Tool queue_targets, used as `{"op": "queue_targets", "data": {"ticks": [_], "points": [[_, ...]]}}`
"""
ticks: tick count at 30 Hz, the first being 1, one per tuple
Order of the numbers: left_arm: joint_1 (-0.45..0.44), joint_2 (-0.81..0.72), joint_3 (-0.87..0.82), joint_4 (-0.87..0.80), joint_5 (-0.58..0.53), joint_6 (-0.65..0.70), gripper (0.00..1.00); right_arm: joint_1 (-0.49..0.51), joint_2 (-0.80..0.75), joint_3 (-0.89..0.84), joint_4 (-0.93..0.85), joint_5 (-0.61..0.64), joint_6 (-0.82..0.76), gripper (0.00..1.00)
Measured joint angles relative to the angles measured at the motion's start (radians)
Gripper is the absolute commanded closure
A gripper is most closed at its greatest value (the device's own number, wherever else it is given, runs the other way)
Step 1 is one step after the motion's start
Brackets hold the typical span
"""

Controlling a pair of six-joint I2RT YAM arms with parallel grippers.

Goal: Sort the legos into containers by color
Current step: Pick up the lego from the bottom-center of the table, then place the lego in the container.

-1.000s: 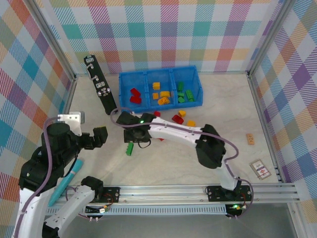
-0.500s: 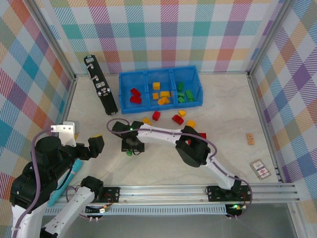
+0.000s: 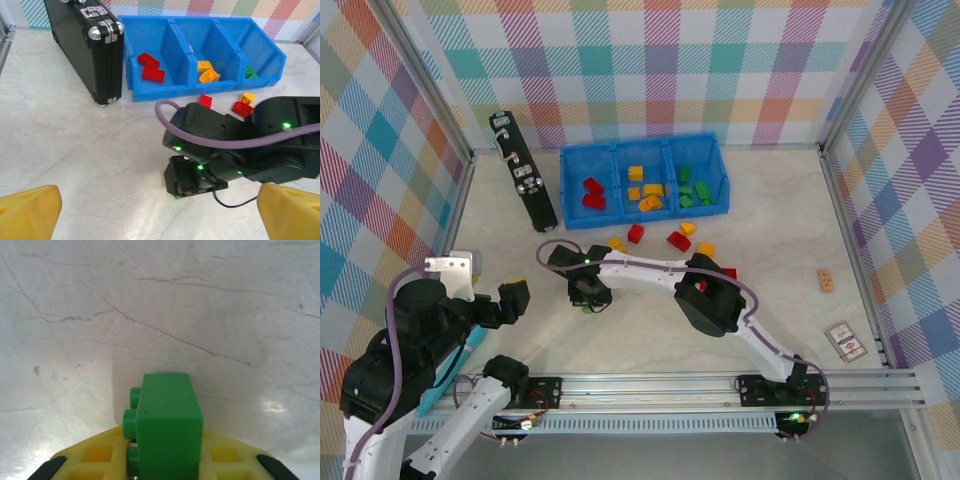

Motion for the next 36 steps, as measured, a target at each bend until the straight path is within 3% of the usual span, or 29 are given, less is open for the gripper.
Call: {"op": "queue_targets", "data": {"ticks": [4, 7, 10, 15, 19, 27, 30, 36], "points": [[0.0, 0.0, -0.005, 0.0, -0.027, 0.001, 0.0, -0.037, -0.176, -0.271, 0.06, -0.016, -0.051, 0.79], [0.0, 0.01, -0.016, -0.001, -0.043, 0.0, 0.0, -0.121, -0.301, -0.367, 0.018, -0.012, -0.136, 0.78], [0.0, 0.038, -0.018, 0.001, -0.05, 0.001, 0.0, -0.234, -0.393, -0.325, -0.055, 0.013, -0.263, 0.78], [-0.001, 0.101, -0.018, 0.004, -0.07, 0.014, 0.0, -0.415, -0.419, -0.072, -0.174, 0.104, -0.494, 0.77], [-0.001, 0.166, -0.018, 0.006, -0.086, 0.023, 0.0, -0.514, -0.352, 0.142, -0.227, 0.148, -0.635, 0.77], [-0.001, 0.303, -0.018, 0.007, -0.083, 0.014, 0.0, -0.656, 0.026, 0.642, -0.269, 0.169, -0.816, 0.76], [-0.001, 0.377, -0.005, 0.002, -0.083, 0.001, 0.0, -0.698, 0.114, 0.698, -0.262, 0.168, -0.846, 0.76], [-0.001, 0.508, 0.008, 0.008, -0.072, -0.034, 0.0, -0.779, 0.146, 0.683, -0.176, 0.156, -0.879, 0.76]]}}
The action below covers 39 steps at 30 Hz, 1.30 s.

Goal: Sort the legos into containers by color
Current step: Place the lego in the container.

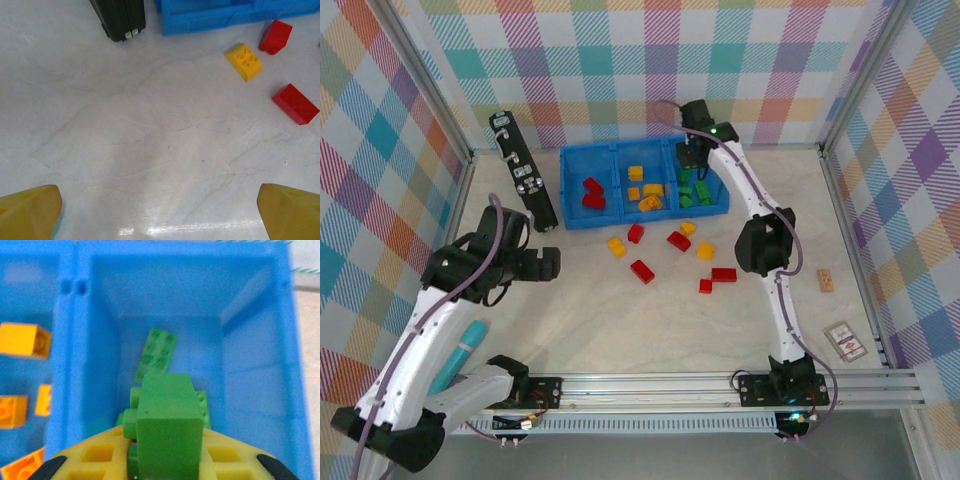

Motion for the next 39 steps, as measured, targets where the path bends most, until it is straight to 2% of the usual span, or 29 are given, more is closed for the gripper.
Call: {"op": "queue_targets", "data": {"ticks": [6, 17, 27, 32, 39], "points": [[0.0, 0.105, 0.035, -0.002, 0.022, -0.023, 0.0, -0.048, 0.052, 0.016, 0.136, 0.0, -0.028, 0.75], [0.0, 0.19, 0.082, -0.004, 0.04, -0.08, 0.0, -0.04, 0.2, 0.019, 0.259, 0.031, -0.143, 0.73], [0.0, 0.197, 0.086, -0.004, 0.042, -0.135, 0.0, -0.04, 0.209, 0.019, 0.326, 0.062, -0.195, 0.58], [0.0, 0.208, 0.084, 0.0, 0.068, -0.189, 0.0, -0.04, 0.209, 0.016, 0.329, 0.062, -0.227, 0.56], [-0.075, 0.251, 0.0, 0.102, 0.138, -0.322, 0.0, -0.04, 0.103, -0.171, 0.36, 0.042, -0.266, 0.51]]}}
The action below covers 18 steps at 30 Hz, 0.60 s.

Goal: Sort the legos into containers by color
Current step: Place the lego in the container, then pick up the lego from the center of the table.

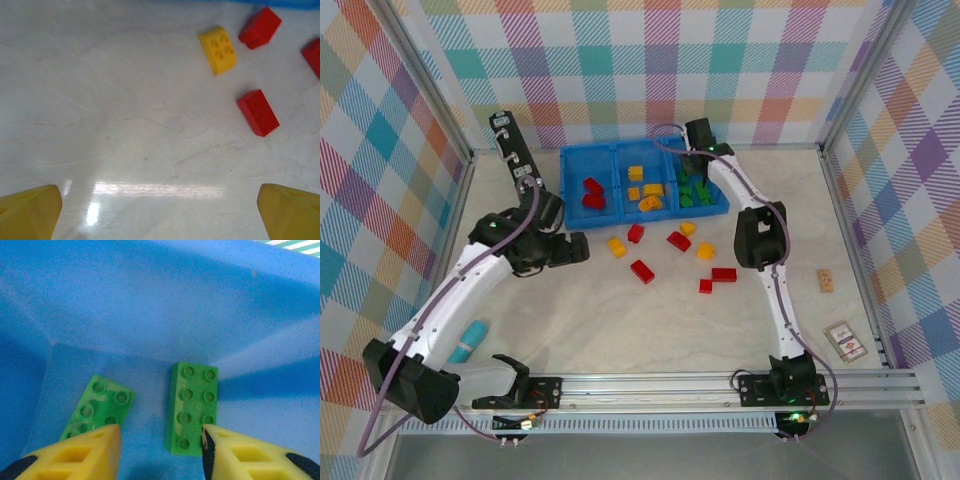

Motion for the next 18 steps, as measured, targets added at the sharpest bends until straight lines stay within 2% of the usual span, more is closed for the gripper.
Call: {"op": "queue_targets", "data": {"ticks": [5, 11, 18], "points": [[-0.107, 0.052, -0.124, 0.132, 0.015, -0.135, 0.01, 0.0, -0.194, -0.183, 0.042, -0.039, -0.011, 0.47], [-0.236, 0.226, -0.125, 0.29, 0.005, -0.266, 0.03, 0.0, -0.474, -0.374, 0.132, -0.097, 0.0, 0.45], [-0.313, 0.415, -0.096, 0.432, -0.002, -0.394, 0.06, 0.0, -0.764, -0.705, 0.216, -0.149, 0.061, 0.43]]}}
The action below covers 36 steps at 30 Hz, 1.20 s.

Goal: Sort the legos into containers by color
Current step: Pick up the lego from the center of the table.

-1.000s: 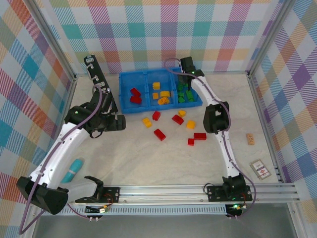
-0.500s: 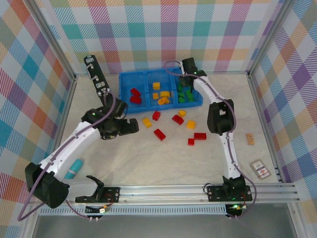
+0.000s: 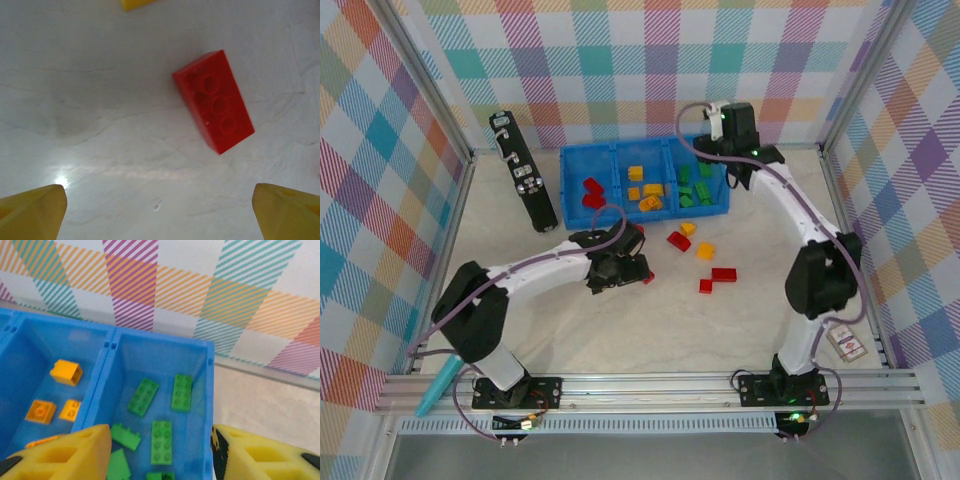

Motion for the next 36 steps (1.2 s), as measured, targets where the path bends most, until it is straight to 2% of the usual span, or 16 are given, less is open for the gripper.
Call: {"op": "queue_targets", "data": {"ticks": [7, 17, 21, 28, 31, 36], "points": [[-0.014, 0.1, 0.073, 0.068, -0.037, -0.076, 0.07, 0.0, -0.187, -0.276, 0.018, -0.011, 0.024, 0.4], [-0.014, 0.255, 0.155, 0.064, -0.062, -0.131, 0.13, -0.024, -0.248, -0.291, 0.009, -0.041, 0.101, 0.35], [-0.015, 0.298, 0.188, 0.035, -0.07, -0.141, 0.24, -0.027, -0.249, -0.263, -0.003, -0.074, 0.126, 0.34], [-0.015, 0.307, 0.197, -0.018, -0.091, -0.147, 0.56, -0.028, -0.254, -0.251, -0.003, -0.12, 0.156, 0.33], [-0.015, 0.307, 0.188, -0.034, -0.1, -0.143, 0.64, -0.028, -0.254, -0.252, -0.003, -0.13, 0.167, 0.33], [-0.014, 0.283, 0.164, -0.017, -0.093, -0.12, 0.7, -0.028, -0.254, -0.252, -0.013, -0.134, 0.174, 0.31]]}}
